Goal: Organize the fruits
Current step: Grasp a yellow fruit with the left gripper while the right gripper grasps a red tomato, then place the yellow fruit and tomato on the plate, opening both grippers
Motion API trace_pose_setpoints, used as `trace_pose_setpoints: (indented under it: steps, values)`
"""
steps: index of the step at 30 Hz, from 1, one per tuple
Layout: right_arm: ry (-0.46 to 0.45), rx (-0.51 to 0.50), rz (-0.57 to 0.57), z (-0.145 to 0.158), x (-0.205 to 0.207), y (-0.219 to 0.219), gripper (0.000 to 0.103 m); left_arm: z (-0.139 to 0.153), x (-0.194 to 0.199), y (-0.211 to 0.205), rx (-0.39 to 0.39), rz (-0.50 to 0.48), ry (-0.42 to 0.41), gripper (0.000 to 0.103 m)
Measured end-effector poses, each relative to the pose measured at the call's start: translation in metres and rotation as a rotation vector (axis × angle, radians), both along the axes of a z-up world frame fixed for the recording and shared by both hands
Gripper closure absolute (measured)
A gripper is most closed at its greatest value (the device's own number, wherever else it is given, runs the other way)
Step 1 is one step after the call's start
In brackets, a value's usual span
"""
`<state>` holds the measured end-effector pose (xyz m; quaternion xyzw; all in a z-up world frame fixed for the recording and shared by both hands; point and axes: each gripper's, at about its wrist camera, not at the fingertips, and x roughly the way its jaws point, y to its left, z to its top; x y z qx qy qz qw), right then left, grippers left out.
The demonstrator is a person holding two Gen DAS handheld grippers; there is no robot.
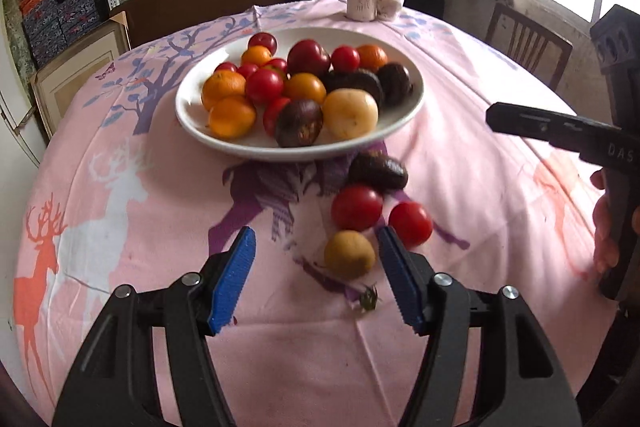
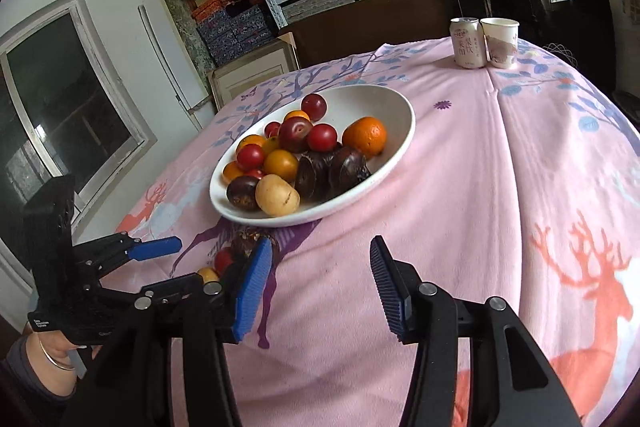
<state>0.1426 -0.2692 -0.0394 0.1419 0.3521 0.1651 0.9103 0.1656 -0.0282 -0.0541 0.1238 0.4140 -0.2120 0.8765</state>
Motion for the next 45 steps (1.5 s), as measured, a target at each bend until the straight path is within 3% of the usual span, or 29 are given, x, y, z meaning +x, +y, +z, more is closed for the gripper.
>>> trace_pose_setpoints:
  steps: [4, 7, 8, 9, 11, 13, 17, 20, 25, 26, 28, 29, 39, 45]
  values:
    - [-0.001, 0.017, -0.021, -0.003, -0.008, -0.004, 0.051, -0.014, 0.0, -0.01, 0.052, -0.014, 0.018, 0.045]
    - [-0.012, -0.02, -0.02, 0.0, -0.013, 0.0, 0.051, -0.018, 0.006, -0.014, 0.039, -0.024, 0.035, 0.053]
    - [-0.015, -0.029, -0.013, 0.001, -0.014, 0.002, 0.051, -0.017, 0.007, -0.015, 0.024, -0.031, 0.038, 0.069]
    - [-0.017, -0.036, -0.008, 0.001, -0.015, 0.004, 0.051, -0.016, 0.007, -0.016, 0.01, -0.039, 0.038, 0.075]
    - [-0.01, -0.047, 0.01, 0.001, -0.017, 0.008, 0.051, -0.014, 0.004, -0.015, -0.019, -0.045, 0.013, 0.075]
    - [0.008, -0.054, 0.044, -0.001, -0.017, 0.016, 0.051, -0.005, 0.002, -0.006, -0.107, -0.033, -0.007, 0.075]
    - [0.058, -0.108, 0.141, -0.007, -0.011, 0.045, 0.051, 0.007, 0.01, 0.034, -0.272, 0.116, -0.027, 0.075]
    - [0.097, -0.157, 0.202, -0.013, -0.001, 0.072, 0.051, 0.011, 0.011, 0.042, -0.263, 0.159, -0.065, 0.075]
    - [0.136, -0.229, 0.218, -0.018, 0.014, 0.102, 0.052, 0.01, 0.009, 0.034, -0.224, 0.131, -0.078, 0.075]
    - [0.143, -0.244, 0.223, -0.02, 0.015, 0.105, 0.054, 0.01, 0.009, 0.034, -0.226, 0.132, -0.077, 0.075]
    - [0.161, -0.275, 0.244, -0.024, 0.015, 0.113, 0.074, 0.009, 0.01, 0.038, -0.239, 0.138, -0.068, 0.075]
    - [0.152, -0.279, 0.24, -0.024, 0.013, 0.113, 0.074, 0.009, 0.011, 0.04, -0.244, 0.142, -0.063, 0.075]
    - [0.051, -0.168, 0.158, 0.013, 0.001, 0.066, 0.074, 0.017, 0.004, 0.036, -0.253, 0.113, -0.08, 0.075]
    - [0.009, -0.146, 0.089, 0.058, 0.049, 0.034, 0.074, 0.056, 0.035, 0.015, -0.216, 0.085, -0.1, 0.075]
